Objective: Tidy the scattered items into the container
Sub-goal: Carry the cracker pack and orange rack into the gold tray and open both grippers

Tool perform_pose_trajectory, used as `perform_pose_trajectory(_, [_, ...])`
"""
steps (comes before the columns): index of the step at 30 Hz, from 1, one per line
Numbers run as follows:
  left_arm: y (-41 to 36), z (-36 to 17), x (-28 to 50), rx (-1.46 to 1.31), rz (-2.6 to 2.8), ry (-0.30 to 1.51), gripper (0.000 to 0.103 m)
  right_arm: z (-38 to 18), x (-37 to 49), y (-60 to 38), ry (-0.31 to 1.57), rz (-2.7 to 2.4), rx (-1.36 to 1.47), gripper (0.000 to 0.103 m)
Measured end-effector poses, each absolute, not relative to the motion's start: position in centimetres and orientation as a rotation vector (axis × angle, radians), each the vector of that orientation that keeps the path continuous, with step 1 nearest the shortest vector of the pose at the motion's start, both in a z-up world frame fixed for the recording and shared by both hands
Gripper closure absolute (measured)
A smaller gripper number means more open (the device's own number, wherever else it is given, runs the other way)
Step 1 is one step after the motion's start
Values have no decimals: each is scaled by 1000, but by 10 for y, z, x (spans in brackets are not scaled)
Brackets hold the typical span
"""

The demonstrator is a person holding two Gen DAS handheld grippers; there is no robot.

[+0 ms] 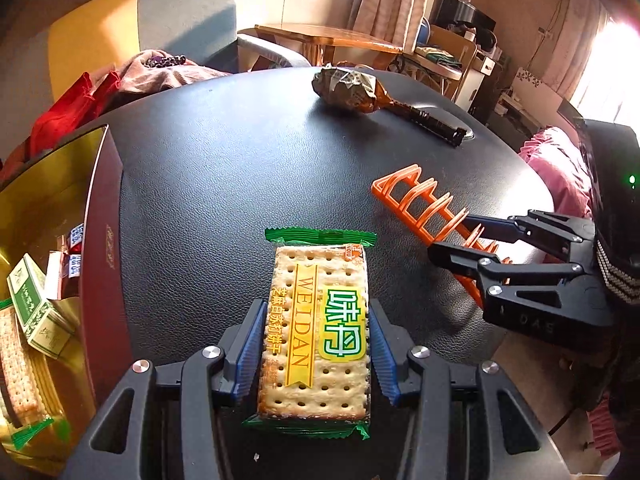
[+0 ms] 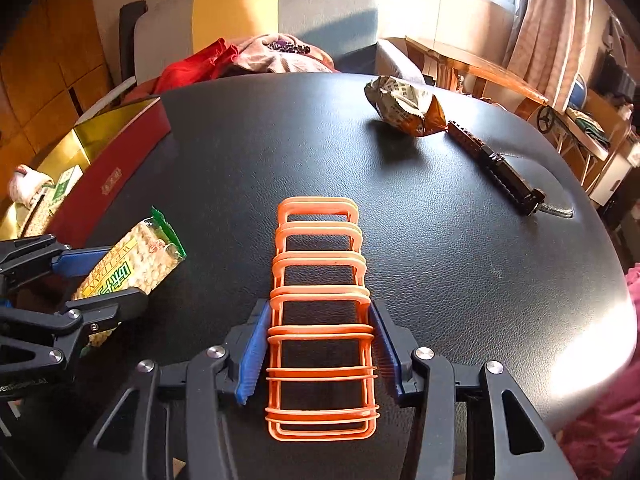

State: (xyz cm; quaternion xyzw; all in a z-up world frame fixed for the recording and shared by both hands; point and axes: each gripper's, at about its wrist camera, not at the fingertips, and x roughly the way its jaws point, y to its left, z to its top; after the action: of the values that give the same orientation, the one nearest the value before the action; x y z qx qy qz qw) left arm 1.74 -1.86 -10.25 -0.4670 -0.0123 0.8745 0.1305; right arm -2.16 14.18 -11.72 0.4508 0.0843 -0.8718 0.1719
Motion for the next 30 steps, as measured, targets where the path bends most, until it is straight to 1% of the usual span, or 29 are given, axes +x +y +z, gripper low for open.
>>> perform_pose_trajectory(9, [-38, -73, 31, -1266, 2614, -100, 53, -91, -15, 125, 183, -2473, 1190, 54])
perform_pose_trajectory(14, [-69, -52, 41, -1215, 2710, -195, 53, -70, -16, 101, 155, -2436, 1112, 54])
perform_pose_trajectory(23, [-163, -33, 61, -1209, 2958, -359, 53, -42, -19, 11, 131, -2237, 1001, 54])
perform_pose_trajectory(30, [-216, -42, 64, -1267, 3072, -425, 53, -48, -29, -74, 166, -2105, 1021, 54])
